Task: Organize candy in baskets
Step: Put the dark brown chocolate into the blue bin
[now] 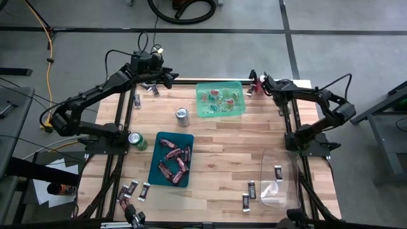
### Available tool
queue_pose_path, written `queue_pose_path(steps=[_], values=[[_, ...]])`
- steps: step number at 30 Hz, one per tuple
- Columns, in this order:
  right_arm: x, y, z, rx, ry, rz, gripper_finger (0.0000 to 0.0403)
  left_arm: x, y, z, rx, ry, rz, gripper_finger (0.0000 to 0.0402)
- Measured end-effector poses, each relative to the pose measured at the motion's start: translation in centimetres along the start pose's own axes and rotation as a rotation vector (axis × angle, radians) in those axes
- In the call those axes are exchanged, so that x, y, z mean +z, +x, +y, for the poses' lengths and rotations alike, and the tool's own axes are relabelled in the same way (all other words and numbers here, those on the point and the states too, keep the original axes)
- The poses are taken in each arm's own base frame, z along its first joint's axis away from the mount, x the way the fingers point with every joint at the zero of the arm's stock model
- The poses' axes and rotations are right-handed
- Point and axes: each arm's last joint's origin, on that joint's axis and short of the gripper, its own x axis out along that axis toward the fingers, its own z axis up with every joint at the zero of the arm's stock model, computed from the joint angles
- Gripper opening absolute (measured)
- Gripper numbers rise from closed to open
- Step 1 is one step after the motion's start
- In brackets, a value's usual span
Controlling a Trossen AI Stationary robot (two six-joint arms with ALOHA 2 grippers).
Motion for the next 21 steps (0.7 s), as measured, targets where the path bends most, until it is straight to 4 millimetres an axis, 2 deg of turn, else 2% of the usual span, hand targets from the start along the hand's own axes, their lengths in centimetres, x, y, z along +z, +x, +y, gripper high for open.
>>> queue_pose_path(steps=[3,6,12,21], values=[[-0.1,0.9,-0.4,0.043,0.066,0.013,0.0001,0.0,0.0,0.0,0.001,0.0,0.0,0.023],[0.0,0.9,-0.5,0.058,0.079,-0.032,0.0001,0.0,0.0,0.0,0.002,0.007,0.0,0.023],[0.1,0.9,-0.6,0.056,0.012,-0.065,0.0,0.0,0.0,0.0,0.002,0.007,0.0,0.023],[-0.8,1.5,-1.1,0.076,-0.113,0.045,0.0,0.0,0.0,0.0,0.002,0.007,0.001,0.023]])
